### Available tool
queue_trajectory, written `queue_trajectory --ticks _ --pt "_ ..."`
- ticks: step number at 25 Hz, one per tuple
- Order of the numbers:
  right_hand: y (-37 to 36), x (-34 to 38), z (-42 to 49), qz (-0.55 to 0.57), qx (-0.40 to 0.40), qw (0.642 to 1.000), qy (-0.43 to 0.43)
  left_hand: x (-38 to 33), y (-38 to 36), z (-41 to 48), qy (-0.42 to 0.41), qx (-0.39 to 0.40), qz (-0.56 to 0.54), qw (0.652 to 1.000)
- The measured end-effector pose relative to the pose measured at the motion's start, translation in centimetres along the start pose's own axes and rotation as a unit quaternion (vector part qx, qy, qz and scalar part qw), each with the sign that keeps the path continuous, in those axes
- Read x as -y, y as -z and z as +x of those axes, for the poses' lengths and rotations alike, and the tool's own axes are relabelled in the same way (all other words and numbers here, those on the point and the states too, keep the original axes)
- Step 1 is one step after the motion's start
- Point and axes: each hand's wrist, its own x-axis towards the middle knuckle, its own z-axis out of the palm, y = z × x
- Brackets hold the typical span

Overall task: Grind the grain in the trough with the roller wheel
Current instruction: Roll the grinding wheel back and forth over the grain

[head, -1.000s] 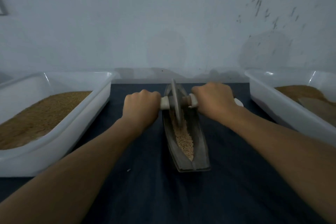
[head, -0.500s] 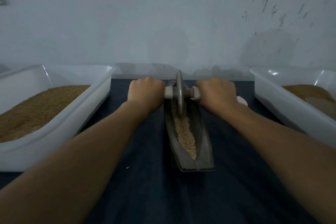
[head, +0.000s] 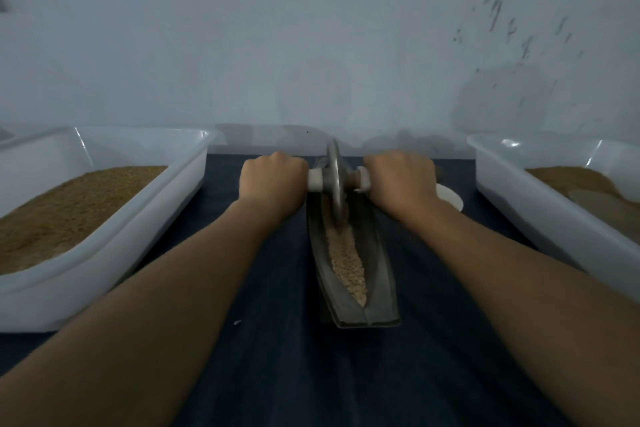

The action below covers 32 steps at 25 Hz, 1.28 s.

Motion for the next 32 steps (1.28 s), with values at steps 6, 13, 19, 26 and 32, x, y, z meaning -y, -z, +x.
queue_trajectory --ticks 6,13,19,26,32 --pt "0.5 -1.9 -8.3 -0.002 -0.143 0.985 0.094 1.1 1.6 -6.9 -0.125 -0.131 0.031 0.983" --pt "0.0 -0.4 -2.9 -0.014 -0.038 0.999 0.016 0.1 0.1 -2.4 -0.031 -0.043 0.03 0.998" --pt "1.0 -1.5 -6.6 -0.009 -0.083 0.994 0.074 0.5 1.0 -5.9 -0.092 -0.098 0.021 0.991" --pt "0.4 -0.9 -4.9 -0.032 -0.089 0.995 0.04 0.1 0.4 -4.4 -0.041 -0.073 0.048 0.995" --pt "1.3 -1.3 -5.3 -0.017 -0.083 0.993 0.078 0.5 1.0 -5.3 -0.052 -0.057 0.021 0.997"
